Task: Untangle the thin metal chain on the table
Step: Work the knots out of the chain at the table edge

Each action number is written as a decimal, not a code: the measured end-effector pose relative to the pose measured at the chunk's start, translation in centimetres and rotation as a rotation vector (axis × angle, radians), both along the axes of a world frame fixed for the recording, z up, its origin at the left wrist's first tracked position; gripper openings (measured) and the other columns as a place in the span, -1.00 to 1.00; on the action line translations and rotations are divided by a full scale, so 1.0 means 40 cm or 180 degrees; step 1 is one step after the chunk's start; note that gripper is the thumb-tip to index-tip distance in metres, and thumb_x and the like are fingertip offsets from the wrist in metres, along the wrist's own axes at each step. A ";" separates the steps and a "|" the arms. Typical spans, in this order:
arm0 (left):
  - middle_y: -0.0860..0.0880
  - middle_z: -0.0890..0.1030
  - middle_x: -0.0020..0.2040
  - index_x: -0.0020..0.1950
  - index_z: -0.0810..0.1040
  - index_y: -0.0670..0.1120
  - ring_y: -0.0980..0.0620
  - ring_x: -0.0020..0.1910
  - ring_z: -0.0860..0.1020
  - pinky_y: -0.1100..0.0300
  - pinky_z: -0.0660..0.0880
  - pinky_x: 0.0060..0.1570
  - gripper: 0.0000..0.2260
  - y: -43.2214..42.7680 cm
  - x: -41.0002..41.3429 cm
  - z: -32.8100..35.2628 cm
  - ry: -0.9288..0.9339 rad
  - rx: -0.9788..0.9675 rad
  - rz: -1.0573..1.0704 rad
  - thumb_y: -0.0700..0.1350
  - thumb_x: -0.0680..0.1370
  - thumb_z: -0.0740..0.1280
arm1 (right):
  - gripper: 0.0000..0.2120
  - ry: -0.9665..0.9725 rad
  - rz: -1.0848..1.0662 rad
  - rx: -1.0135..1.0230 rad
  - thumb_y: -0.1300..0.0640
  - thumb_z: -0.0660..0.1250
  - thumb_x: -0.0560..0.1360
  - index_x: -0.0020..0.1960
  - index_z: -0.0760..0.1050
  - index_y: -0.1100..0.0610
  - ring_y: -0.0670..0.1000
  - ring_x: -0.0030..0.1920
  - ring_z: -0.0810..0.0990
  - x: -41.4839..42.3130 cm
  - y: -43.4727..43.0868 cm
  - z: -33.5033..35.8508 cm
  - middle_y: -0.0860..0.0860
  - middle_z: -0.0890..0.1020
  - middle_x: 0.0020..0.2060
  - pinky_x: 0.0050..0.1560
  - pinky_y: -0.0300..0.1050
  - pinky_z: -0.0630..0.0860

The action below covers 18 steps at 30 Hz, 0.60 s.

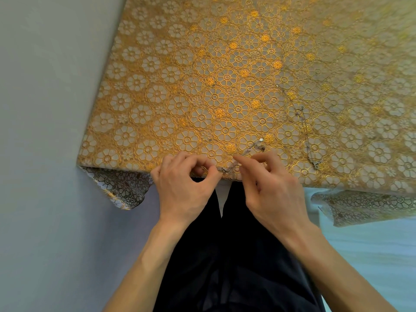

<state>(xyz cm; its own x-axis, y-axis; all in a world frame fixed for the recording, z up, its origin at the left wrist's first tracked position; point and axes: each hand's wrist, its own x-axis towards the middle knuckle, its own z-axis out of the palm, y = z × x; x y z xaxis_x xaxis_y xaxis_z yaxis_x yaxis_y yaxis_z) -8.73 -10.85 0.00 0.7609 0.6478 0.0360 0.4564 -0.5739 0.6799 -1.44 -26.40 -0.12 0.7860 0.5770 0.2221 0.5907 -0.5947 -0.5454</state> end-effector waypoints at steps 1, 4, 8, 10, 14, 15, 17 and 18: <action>0.15 0.54 -0.27 -0.29 0.49 0.26 0.21 -0.08 0.40 0.18 0.14 -0.02 -0.92 0.001 -0.003 0.002 -0.0018 -0.0040 -0.0027 0.18 0.41 0.29 | -0.72 -0.0040 0.0013 -0.0181 0.06 0.35 0.58 0.28 0.58 -0.05 0.02 -0.36 0.53 0.010 0.000 0.006 -0.04 0.53 0.06 -0.52 -0.06 0.48; 0.17 0.55 -0.26 -0.31 0.50 0.25 0.20 -0.05 0.45 0.30 0.15 0.06 -0.90 0.007 -0.009 0.009 -0.0077 -0.0181 -0.0105 0.15 0.41 0.31 | -0.82 -0.0117 0.0119 -0.0395 -0.02 0.36 0.58 0.16 0.61 -0.09 -0.04 -0.30 0.46 0.027 0.008 0.018 -0.04 0.53 0.12 -0.49 -0.13 0.42; 0.16 0.59 -0.19 -0.23 0.59 0.17 0.18 -0.08 0.48 -0.03 0.37 0.13 -0.85 0.025 -0.017 0.023 -0.0312 -0.0767 -0.0168 0.19 0.39 0.30 | -0.92 -0.0339 0.0330 -0.0347 0.02 0.38 0.58 -0.01 0.61 0.02 0.03 -0.06 0.49 0.053 0.017 0.003 0.00 0.55 0.15 -0.24 0.04 0.54; 0.16 0.60 -0.16 -0.13 0.60 0.18 0.16 -0.12 0.49 -0.21 0.42 0.11 -0.83 0.033 -0.015 0.032 -0.0364 -0.0954 -0.0169 0.20 0.39 0.31 | -0.90 -0.0482 0.0483 -0.0371 0.09 0.33 0.61 0.00 0.58 0.10 0.11 0.06 0.50 0.059 0.026 -0.011 0.01 0.58 0.14 -0.03 0.11 0.52; 0.11 0.62 -0.25 -0.17 0.63 0.07 0.08 -0.25 0.53 0.08 0.51 -0.09 -0.82 0.047 -0.009 0.051 -0.0464 -0.1485 -0.0085 0.15 0.40 0.38 | -0.88 0.0082 0.0427 -0.0010 0.06 0.19 0.63 0.05 0.49 0.05 0.03 0.15 0.53 0.062 0.047 0.021 -0.09 0.64 0.01 0.18 0.00 0.40; 0.11 0.60 -0.26 -0.19 0.64 0.05 0.11 -0.27 0.51 0.18 0.48 -0.16 -0.85 0.051 -0.006 0.055 -0.0499 -0.1619 -0.0062 0.11 0.42 0.39 | -0.91 0.0362 0.0438 0.0151 0.07 0.17 0.64 0.04 0.45 0.02 -0.02 0.08 0.55 0.064 0.052 0.043 -0.13 0.63 -0.07 0.15 -0.07 0.39; 0.08 0.60 -0.23 -0.16 0.63 0.04 0.15 -0.24 0.50 0.25 0.43 -0.18 -0.87 0.060 0.002 0.059 -0.0530 -0.1791 -0.0030 0.08 0.44 0.39 | -0.93 0.0863 0.0561 0.0482 0.15 0.18 0.66 0.02 0.39 0.00 -0.08 -0.11 0.57 0.072 0.060 0.089 -0.15 0.60 -0.21 -0.03 -0.14 0.44; 0.07 0.62 -0.19 -0.12 0.63 0.04 0.13 -0.21 0.53 0.26 0.44 -0.16 -0.86 0.065 0.006 0.059 -0.0530 -0.1824 -0.0020 0.08 0.45 0.38 | -0.91 0.1074 0.0624 0.0611 0.18 0.19 0.66 0.01 0.39 0.02 -0.05 -0.17 0.57 0.075 0.064 0.113 -0.13 0.58 -0.26 -0.12 -0.15 0.46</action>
